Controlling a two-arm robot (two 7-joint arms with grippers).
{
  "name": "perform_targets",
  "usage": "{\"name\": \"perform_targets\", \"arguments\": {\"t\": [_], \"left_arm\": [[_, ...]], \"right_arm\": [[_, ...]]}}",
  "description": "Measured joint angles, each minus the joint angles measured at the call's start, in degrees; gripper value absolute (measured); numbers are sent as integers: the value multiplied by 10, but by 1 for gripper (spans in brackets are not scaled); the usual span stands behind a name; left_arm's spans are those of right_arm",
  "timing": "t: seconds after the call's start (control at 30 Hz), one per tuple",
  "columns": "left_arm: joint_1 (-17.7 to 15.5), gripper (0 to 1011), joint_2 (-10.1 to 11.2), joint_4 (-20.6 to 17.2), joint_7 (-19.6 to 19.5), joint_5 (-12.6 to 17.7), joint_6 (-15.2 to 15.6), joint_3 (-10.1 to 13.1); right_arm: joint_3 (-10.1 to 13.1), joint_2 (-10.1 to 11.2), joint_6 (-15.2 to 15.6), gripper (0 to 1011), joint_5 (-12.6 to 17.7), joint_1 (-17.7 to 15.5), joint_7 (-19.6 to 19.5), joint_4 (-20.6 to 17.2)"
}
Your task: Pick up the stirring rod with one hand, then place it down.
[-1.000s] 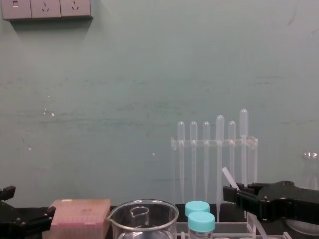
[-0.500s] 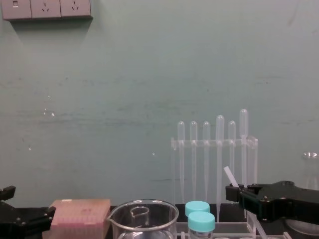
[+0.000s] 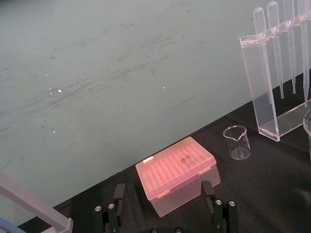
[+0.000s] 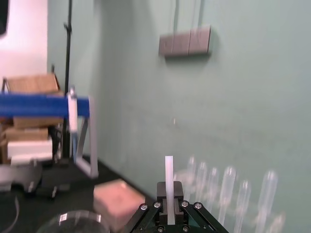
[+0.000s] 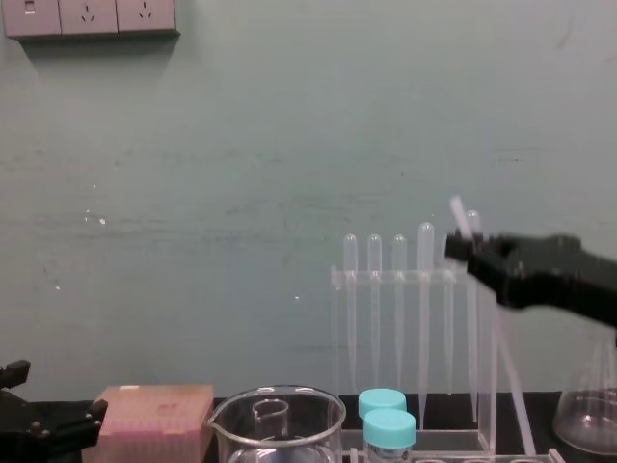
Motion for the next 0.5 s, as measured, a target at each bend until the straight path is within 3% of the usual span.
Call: {"name": "perform_targets", "arguments": {"t": [0.1,0.5], "left_arm": [[0,1000,0,0,0,0,0,0],[0,1000,0,0,0,0,0,0]], "right_arm": [[14,-15,-33,69,14,7,18,6],[51,-41,-89,70,67,-3,75,16]]}}
